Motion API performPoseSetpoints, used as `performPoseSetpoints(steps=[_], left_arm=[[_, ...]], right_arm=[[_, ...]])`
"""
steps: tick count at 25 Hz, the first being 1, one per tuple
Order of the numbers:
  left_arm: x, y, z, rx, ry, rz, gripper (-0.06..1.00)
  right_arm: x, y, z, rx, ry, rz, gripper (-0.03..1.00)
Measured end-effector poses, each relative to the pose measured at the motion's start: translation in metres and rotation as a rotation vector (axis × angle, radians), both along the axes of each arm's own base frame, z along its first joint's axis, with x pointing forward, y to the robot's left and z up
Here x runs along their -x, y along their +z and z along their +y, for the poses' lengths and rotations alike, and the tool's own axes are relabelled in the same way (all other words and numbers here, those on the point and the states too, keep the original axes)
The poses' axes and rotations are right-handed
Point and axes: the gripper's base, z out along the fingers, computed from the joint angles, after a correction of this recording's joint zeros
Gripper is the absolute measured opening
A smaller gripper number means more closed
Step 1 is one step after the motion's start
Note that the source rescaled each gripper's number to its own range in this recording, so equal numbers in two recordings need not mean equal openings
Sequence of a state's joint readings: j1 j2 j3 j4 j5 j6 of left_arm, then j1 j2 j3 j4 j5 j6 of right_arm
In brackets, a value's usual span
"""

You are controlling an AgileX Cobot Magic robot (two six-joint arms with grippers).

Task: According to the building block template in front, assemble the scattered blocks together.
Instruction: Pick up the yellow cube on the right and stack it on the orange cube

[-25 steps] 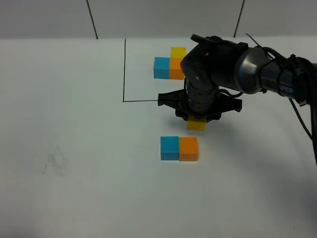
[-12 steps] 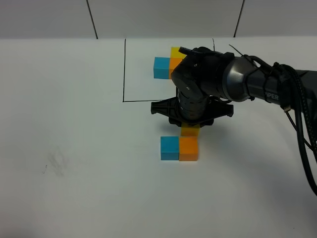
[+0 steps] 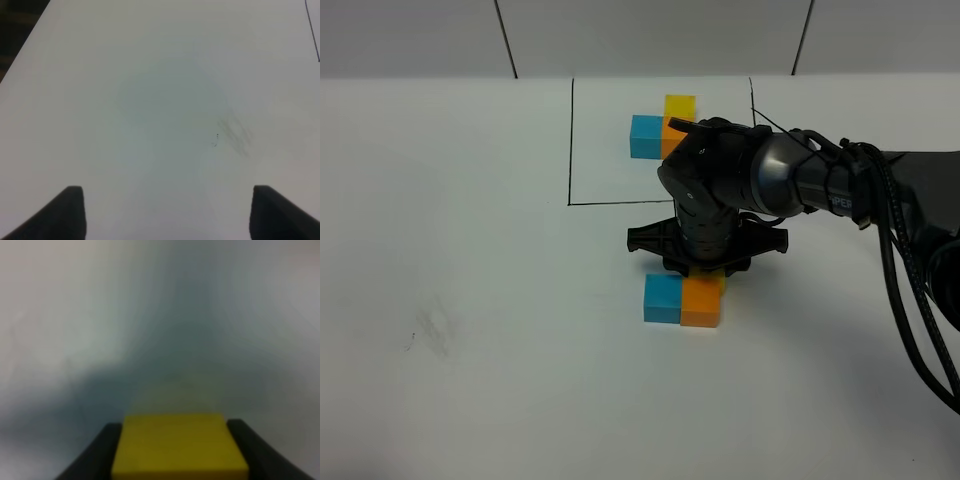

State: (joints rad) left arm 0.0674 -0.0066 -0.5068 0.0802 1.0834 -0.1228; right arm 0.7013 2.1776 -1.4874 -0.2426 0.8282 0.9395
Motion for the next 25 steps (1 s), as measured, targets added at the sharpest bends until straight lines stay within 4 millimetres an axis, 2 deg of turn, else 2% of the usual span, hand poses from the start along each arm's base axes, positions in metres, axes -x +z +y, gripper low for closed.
performPoseSetpoints(steps=[18,19,23,25], left_arm=[[0.0000,0.0000,0.0000,0.000,0.000,0.000,0.54],[0.0000,0.0000,0.0000,0.000,0.000,0.000,0.54],[0.0000,0.0000,0.0000,0.000,0.000,0.000,0.54],[0.0000,0.0000,0.0000,0.000,0.000,0.000,0.54]], right_arm=[[-0.0014,-0.0010,0.0046,-0.066,-0.063,-0.014,0.18],[-0.0015,-0.0009,0.0050,-0.070,-0.060,-0.016,0.22],[-0.0023,-0.0016,0.0039,-0.045,-0.013,-0.023,0.58],[-0.0024,-0.0020,0.0003,0.002,0.008,-0.022,0.68]])
